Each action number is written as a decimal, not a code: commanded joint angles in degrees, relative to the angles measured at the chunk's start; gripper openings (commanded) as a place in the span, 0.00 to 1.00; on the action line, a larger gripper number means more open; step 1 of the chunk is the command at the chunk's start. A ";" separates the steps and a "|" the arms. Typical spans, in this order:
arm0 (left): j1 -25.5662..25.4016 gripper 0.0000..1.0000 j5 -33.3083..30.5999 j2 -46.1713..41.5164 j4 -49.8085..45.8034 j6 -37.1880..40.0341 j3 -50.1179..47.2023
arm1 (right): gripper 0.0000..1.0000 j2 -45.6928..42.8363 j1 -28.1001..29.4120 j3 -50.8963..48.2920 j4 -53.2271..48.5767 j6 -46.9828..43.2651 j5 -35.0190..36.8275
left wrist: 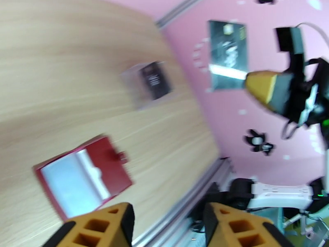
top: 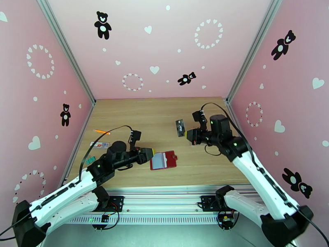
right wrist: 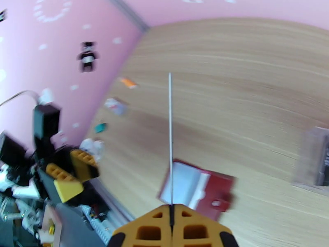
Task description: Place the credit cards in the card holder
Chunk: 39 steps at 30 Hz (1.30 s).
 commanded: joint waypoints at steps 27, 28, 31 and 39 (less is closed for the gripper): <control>-6.38 0.28 5.76 -4.56 12.78 -0.54 1.63 | 0.00 -4.25 19.10 -6.62 17.33 17.75 -9.70; -6.44 0.26 5.69 -4.47 13.12 -0.89 1.46 | 0.00 -4.17 19.61 -6.73 17.72 17.59 -10.01; -6.39 0.13 5.48 -4.85 13.12 -1.16 1.33 | 0.00 -4.05 20.58 -6.34 16.54 16.14 -9.69; -6.51 0.00 6.76 -7.38 9.71 -1.60 0.95 | 0.30 -6.05 20.65 -4.57 13.73 9.43 -10.31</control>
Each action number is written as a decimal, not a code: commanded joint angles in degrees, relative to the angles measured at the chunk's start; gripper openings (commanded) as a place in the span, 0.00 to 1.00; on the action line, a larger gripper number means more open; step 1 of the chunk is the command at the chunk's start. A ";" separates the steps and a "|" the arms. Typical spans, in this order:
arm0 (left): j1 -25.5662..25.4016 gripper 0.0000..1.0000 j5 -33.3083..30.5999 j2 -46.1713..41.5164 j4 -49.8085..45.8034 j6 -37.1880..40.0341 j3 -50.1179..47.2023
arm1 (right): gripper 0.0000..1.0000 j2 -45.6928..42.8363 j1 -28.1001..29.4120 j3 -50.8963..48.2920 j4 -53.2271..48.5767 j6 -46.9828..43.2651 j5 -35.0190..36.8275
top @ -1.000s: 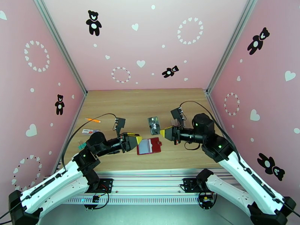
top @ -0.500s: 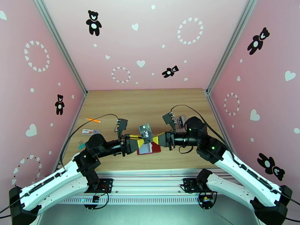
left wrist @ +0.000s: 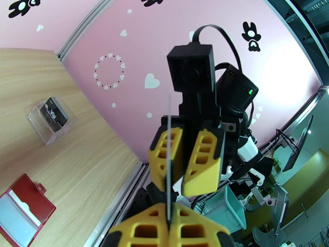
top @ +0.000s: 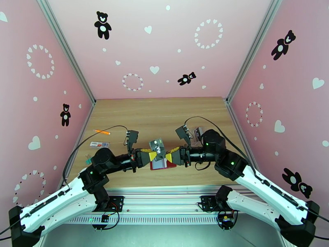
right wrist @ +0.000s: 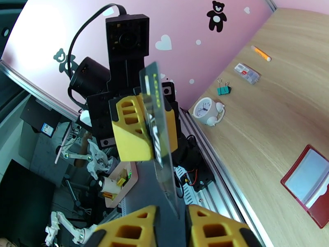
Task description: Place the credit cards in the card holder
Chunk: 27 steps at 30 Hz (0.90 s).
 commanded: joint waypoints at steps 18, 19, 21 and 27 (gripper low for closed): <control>-0.37 0.00 9.27 0.75 -0.45 -3.69 0.12 | 0.33 1.32 0.32 4.84 -0.06 -5.75 -3.76; -0.45 0.00 9.38 0.96 -0.02 -3.74 0.00 | 0.33 1.46 0.32 4.84 -0.17 -5.76 -3.58; -0.54 0.00 9.31 1.09 -0.08 -3.62 -0.02 | 0.33 1.73 0.32 4.89 -0.30 -5.76 -3.38; -0.53 0.00 9.48 1.64 0.21 -3.69 -0.10 | 0.31 2.43 0.59 4.18 0.87 -4.88 -4.00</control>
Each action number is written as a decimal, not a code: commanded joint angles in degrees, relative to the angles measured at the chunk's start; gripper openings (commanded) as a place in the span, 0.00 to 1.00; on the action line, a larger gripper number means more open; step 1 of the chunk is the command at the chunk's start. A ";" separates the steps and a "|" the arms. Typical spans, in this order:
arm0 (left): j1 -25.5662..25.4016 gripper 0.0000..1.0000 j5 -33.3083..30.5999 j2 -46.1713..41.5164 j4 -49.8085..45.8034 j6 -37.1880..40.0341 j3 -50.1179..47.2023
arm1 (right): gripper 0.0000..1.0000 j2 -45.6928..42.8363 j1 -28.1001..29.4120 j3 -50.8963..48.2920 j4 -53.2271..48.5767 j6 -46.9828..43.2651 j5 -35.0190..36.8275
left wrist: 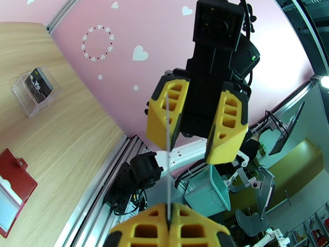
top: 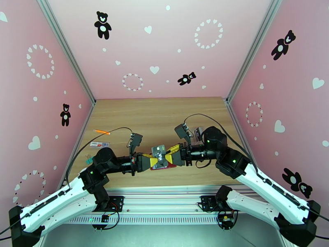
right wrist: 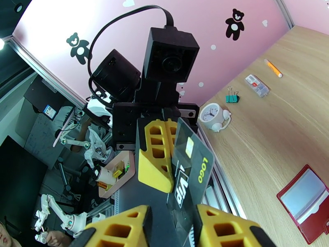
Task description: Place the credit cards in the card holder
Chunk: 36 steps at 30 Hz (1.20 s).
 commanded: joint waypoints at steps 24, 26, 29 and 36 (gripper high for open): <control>-0.50 0.00 0.51 -1.40 -0.89 1.02 -0.43 | 0.34 2.39 0.73 -1.44 -0.10 -0.67 1.91; -0.50 0.00 0.51 -1.41 -0.98 1.16 -0.43 | 0.34 2.40 0.70 -1.49 -0.32 -0.76 2.11; -0.46 0.00 0.54 -1.49 -0.98 1.01 -0.52 | 0.34 2.48 0.69 -1.51 -0.50 -0.85 2.28; -0.52 0.00 0.25 -1.84 -2.32 1.58 -0.08 | 0.40 3.12 0.67 -1.10 -2.24 -2.16 3.40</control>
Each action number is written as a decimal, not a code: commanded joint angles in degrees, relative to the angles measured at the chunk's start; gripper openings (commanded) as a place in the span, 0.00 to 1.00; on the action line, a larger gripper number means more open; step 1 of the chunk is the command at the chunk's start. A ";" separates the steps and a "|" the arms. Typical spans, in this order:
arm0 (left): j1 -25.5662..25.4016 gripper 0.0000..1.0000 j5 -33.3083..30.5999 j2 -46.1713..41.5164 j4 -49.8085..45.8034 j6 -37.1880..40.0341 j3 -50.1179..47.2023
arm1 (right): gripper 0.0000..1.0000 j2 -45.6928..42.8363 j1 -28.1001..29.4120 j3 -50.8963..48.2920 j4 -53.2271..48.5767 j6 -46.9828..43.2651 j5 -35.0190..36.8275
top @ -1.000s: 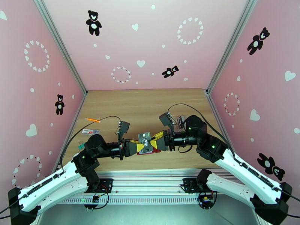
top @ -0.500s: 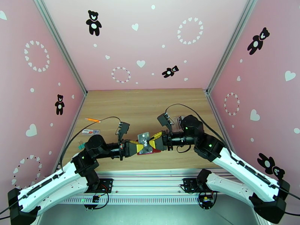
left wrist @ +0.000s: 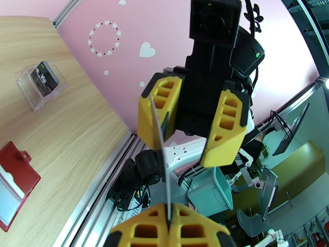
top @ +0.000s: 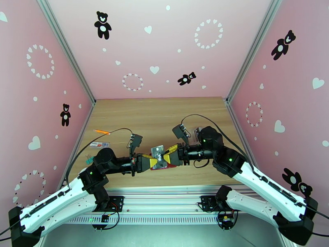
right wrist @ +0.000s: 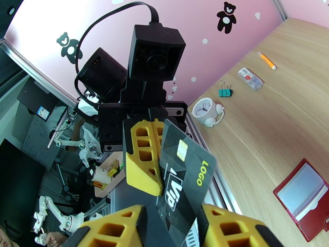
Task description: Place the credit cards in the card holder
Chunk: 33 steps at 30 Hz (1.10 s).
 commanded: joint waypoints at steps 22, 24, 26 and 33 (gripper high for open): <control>-0.48 0.00 0.25 -0.07 -0.33 1.78 0.31 | 0.11 1.37 0.41 -0.44 2.18 2.12 -2.57; -0.48 0.00 -0.12 -0.11 -0.62 2.00 0.31 | 0.02 1.26 0.38 -0.44 2.24 2.41 -2.78; -0.48 0.29 -3.52 -0.72 -4.04 2.84 0.61 | 0.00 0.95 0.35 -0.34 1.39 2.74 -1.32; 3.62 0.75 -23.67 -0.33 -24.42 0.10 1.45 | 0.00 7.26 -4.09 -2.14 -7.81 5.49 6.53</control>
